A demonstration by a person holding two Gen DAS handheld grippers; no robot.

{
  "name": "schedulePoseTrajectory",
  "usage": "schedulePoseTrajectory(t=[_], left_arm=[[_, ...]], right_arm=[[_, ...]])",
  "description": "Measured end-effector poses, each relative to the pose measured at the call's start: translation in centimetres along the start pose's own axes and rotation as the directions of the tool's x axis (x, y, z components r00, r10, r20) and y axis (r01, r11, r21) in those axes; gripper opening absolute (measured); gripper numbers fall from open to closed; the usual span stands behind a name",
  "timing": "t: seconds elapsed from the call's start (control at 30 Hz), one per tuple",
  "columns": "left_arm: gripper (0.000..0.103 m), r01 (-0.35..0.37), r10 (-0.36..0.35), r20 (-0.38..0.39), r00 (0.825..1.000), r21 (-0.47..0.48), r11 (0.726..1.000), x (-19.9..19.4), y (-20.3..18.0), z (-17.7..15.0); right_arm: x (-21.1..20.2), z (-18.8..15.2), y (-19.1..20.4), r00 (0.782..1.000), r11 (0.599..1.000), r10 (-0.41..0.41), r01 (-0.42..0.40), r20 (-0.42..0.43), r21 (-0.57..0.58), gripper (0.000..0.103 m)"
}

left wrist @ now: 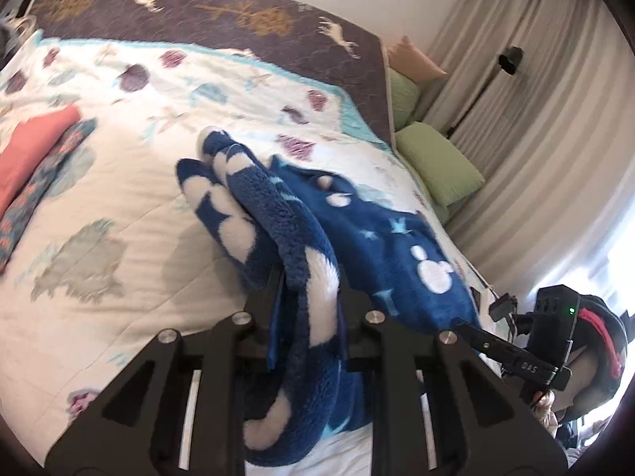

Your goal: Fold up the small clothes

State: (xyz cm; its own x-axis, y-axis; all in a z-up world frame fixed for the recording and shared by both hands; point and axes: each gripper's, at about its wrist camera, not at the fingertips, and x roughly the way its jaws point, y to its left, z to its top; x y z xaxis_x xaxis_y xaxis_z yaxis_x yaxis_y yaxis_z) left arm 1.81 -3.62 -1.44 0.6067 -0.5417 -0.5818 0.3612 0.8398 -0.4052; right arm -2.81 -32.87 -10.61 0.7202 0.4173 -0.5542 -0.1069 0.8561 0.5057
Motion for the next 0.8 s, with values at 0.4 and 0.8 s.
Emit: schedulePoseTrajectory(t=[0.4, 0.8], left_arm=[[0.025, -0.081, 0.081, 0.006, 0.997, -0.026, 0.996, 0.0, 0.5, -1.9], [0.039, -0.125, 0.104, -0.081, 0.991, -0.334, 0.934, -2.1, 11.4, -7.1]], right_arm=[[0.4, 2.4, 3.3, 0.999, 0.976, -0.048, 0.041, -0.024, -0.216, 0.068], [3.8, -2.6, 6.9, 0.986, 0.933, -0.071, 0.013, -0.15, -0.359, 0.068]])
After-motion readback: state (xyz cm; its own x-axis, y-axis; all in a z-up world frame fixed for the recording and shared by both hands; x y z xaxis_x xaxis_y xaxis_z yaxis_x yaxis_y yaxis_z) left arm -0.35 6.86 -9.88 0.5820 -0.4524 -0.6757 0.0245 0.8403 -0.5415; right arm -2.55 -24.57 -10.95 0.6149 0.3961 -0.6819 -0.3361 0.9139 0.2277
